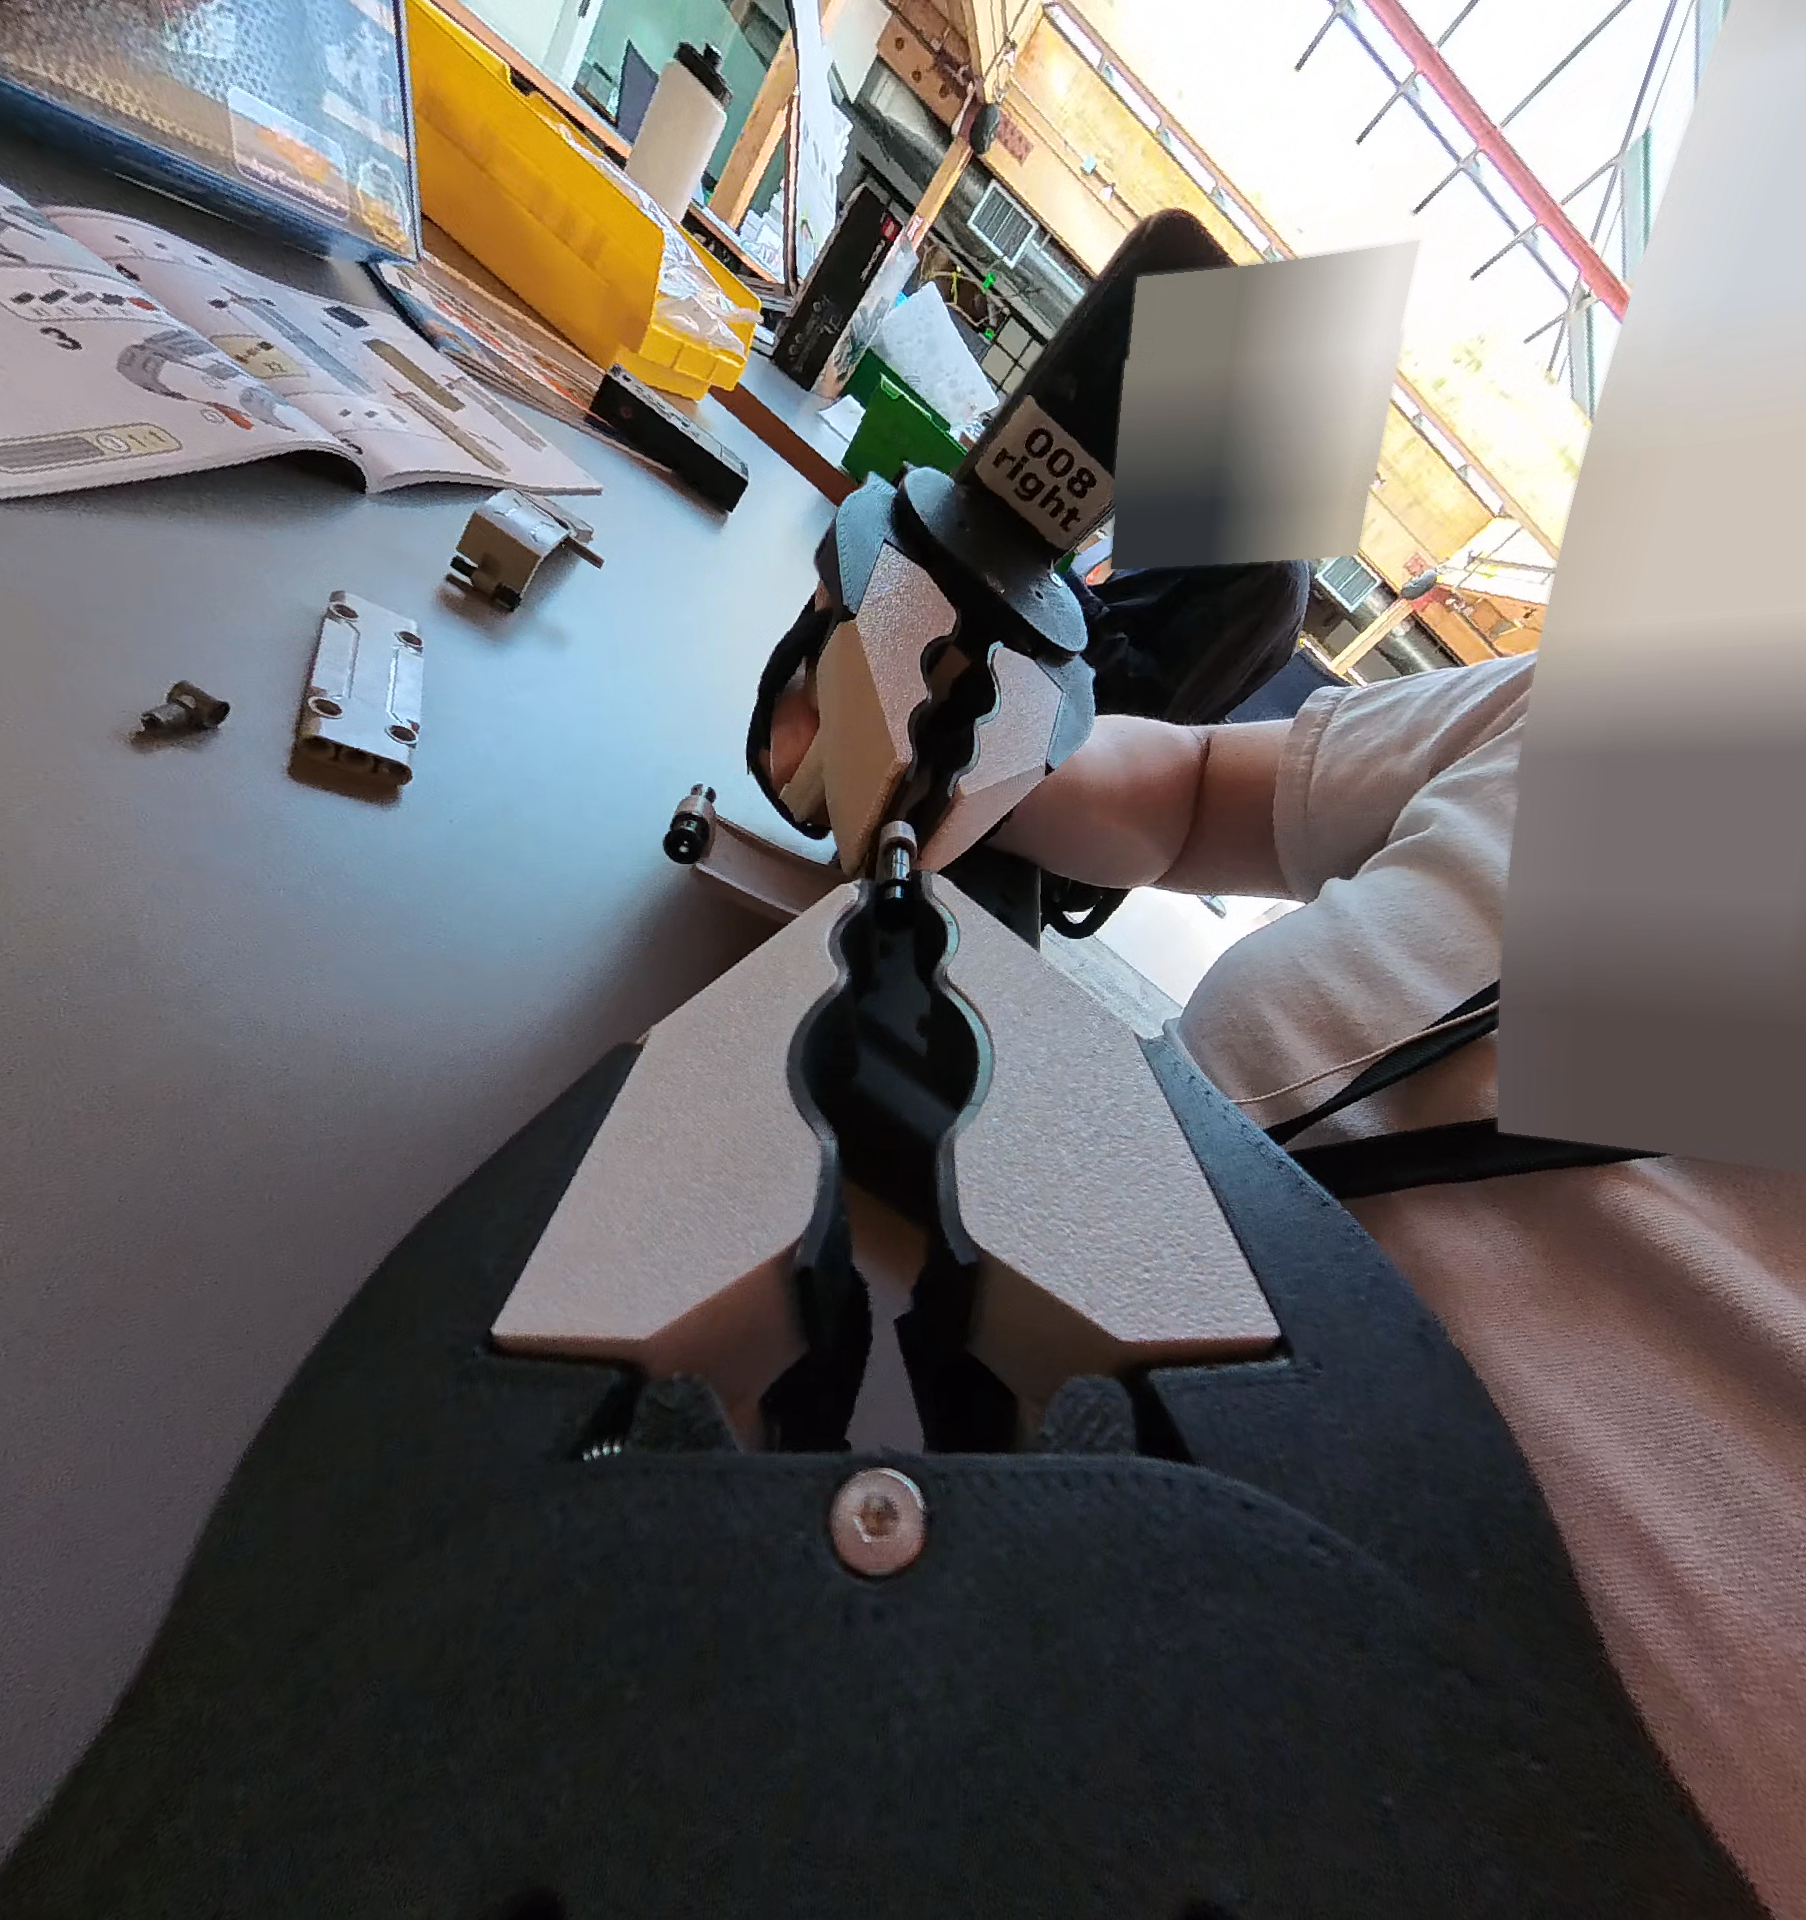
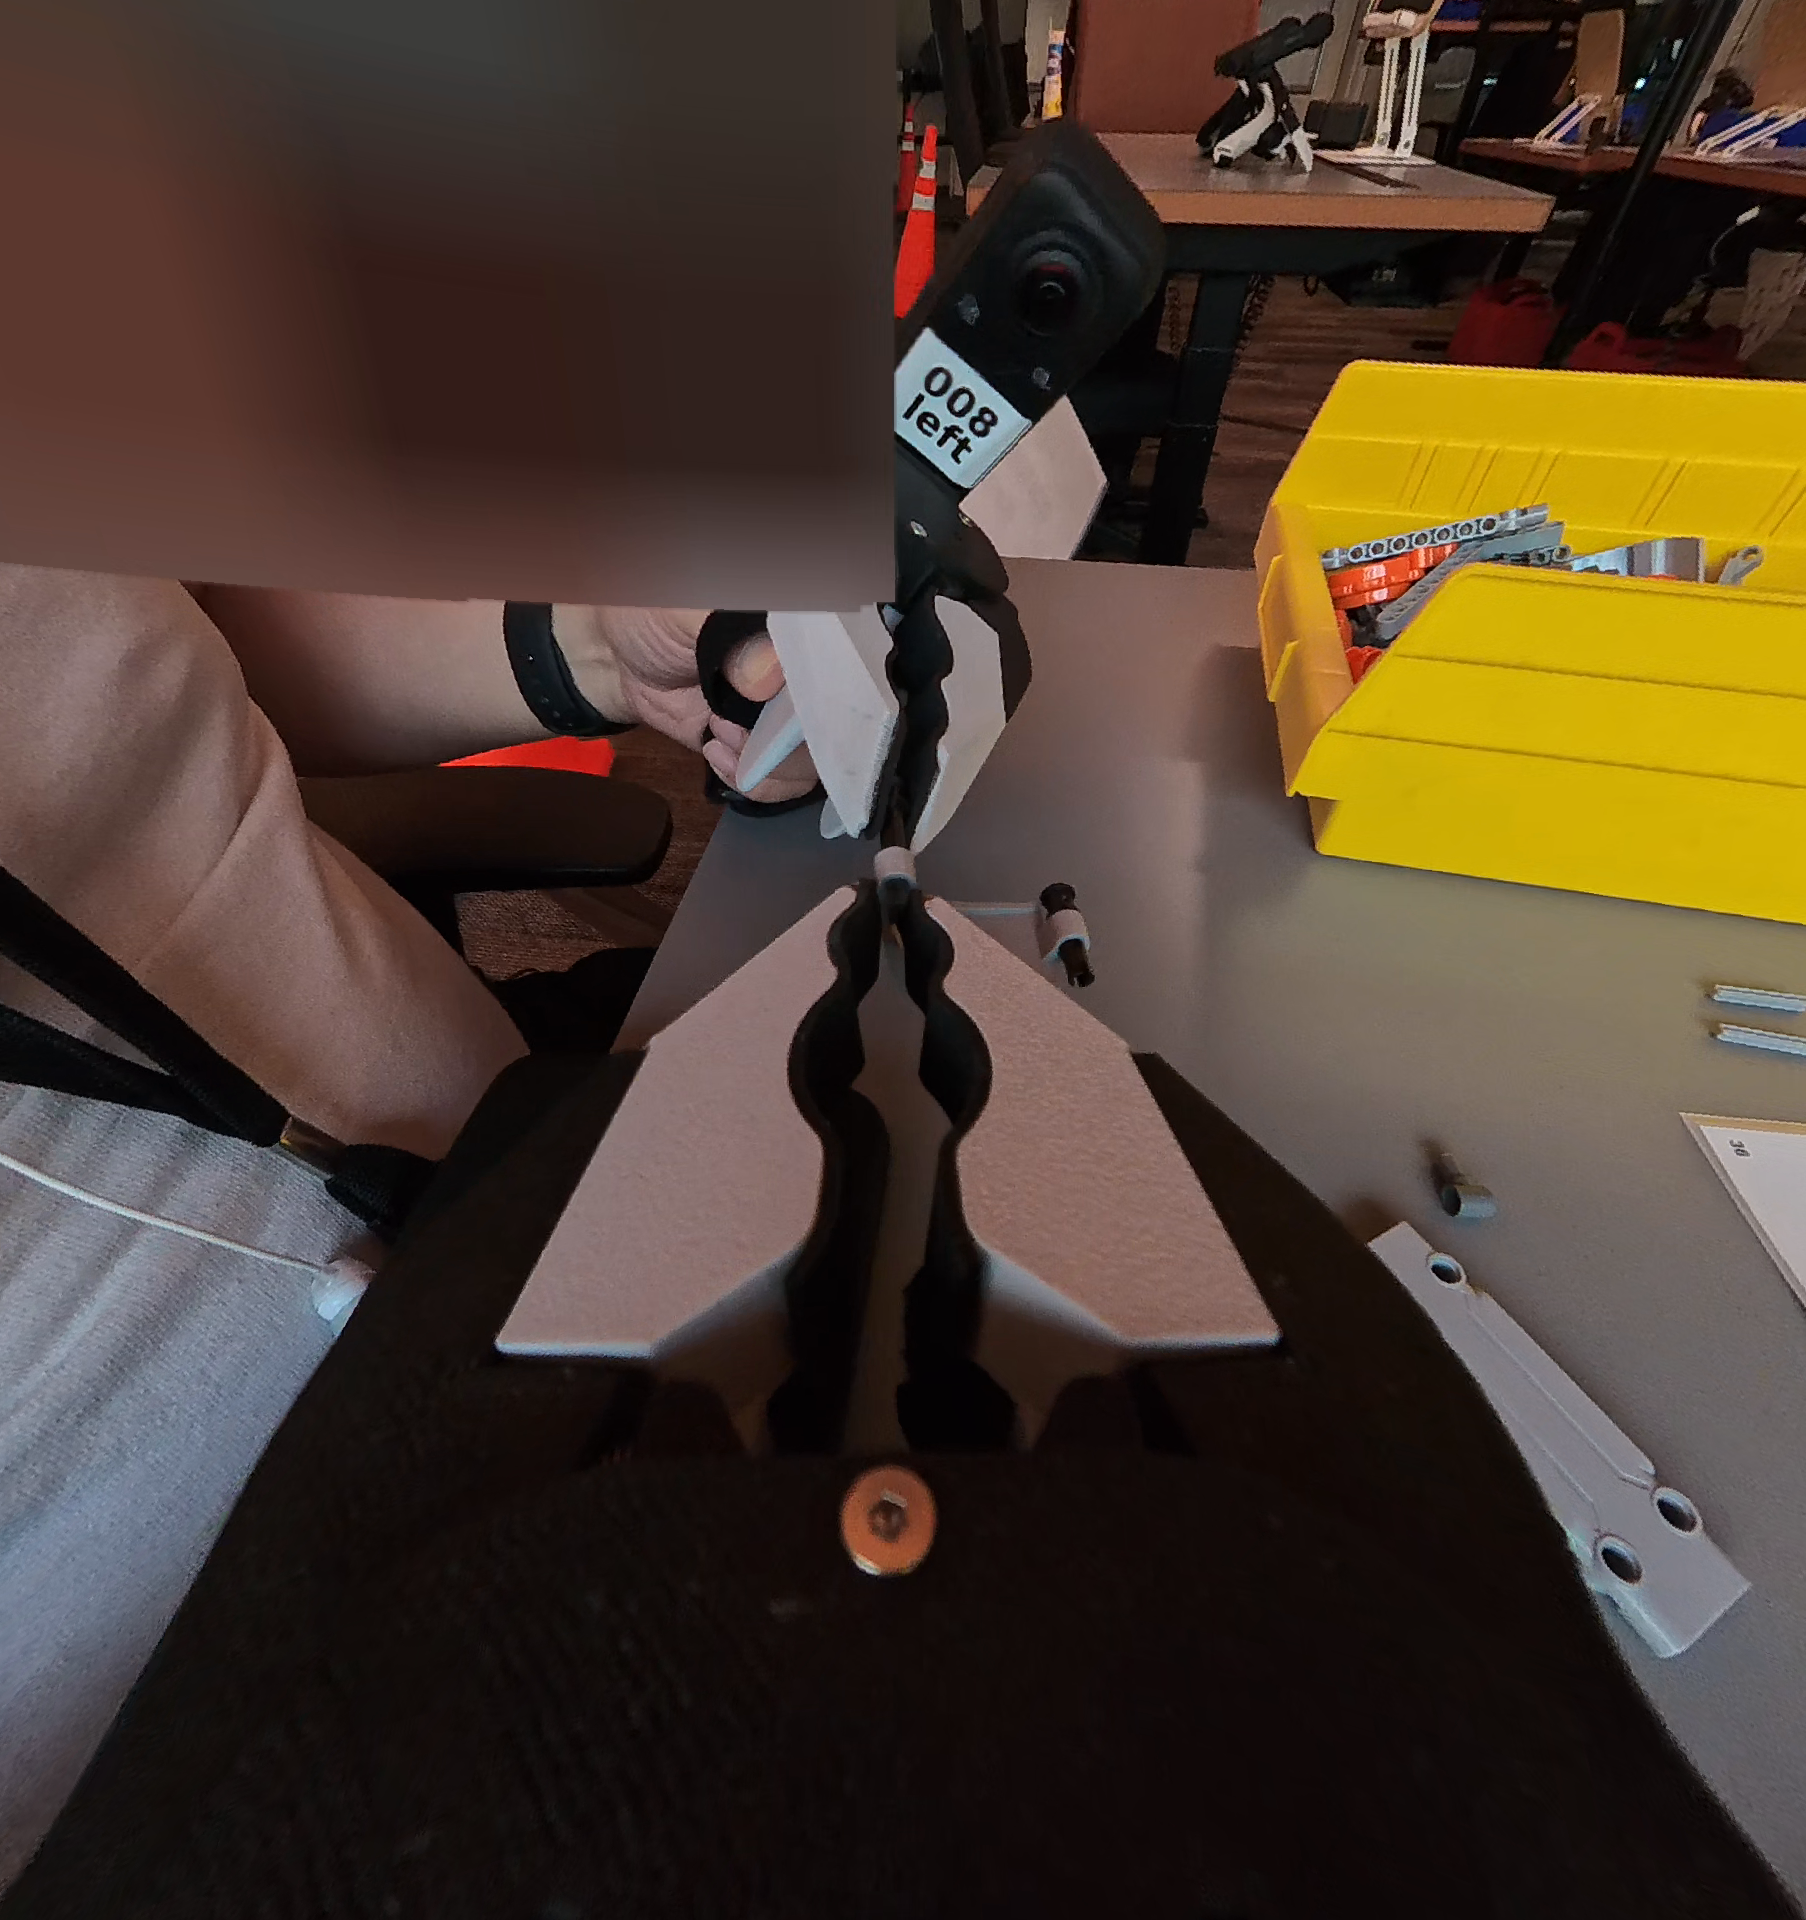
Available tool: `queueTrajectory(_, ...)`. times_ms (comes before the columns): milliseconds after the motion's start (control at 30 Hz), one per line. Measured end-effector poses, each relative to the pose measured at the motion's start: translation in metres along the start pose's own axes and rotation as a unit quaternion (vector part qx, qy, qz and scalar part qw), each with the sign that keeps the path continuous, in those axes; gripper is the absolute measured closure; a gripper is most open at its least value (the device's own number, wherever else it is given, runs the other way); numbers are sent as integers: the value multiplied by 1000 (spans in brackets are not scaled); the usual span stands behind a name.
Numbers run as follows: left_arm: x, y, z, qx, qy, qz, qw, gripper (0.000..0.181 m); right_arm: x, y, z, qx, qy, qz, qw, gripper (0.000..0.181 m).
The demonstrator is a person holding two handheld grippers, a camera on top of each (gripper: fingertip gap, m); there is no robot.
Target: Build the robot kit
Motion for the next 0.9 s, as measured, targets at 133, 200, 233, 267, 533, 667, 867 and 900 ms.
queueTrajectory(133, 0, -2, 0, -8, -2, 4, 1000, 177, -1, -1, -1, -8, -4, 10, 1000, 179)
queueTrajectory(200, -2, -4, 0, -19, 6, 6, 1000, 177, -2, -4, -3, -18, -10, 20, 1000, 180)
queueTrajectory(233, -2, -5, 0, -23, 10, 6, 1000, 177, -2, -5, -4, -23, -12, 24, 999, 180)
queueTrajectory(267, -3, -7, 0, -28, 13, 9, 999, 177, -2, -6, -5, -30, -13, 27, 999, 180)
queueTrajectory(533, -5, -11, 0, -23, 12, 36, 999, 177, -3, -7, -6, -37, -29, 43, 998, 180)
queueTrajectory(667, -4, -11, 0, -11, 3, 47, 999, 177, -3, -6, -6, -35, -36, 49, 998, 180)
queueTrajectory(867, -5, -9, 0, 5, -9, 60, 998, 177, -3, -4, -4, -33, -50, 58, 997, 180)
queueTrajectory(900, -5, -8, 0, 6, -10, 61, 998, 177, -3, -4, -4, -33, -51, 59, 996, 180)
Point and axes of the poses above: each gripper's, where its closed fingertips meet, z back along the fingers, y out of its top, x = y × z across the jaws, the point moved 3 cm from there along z, back along the fingers, and after that the axes turned 9 degrees about -x, right-handed, at the moved point
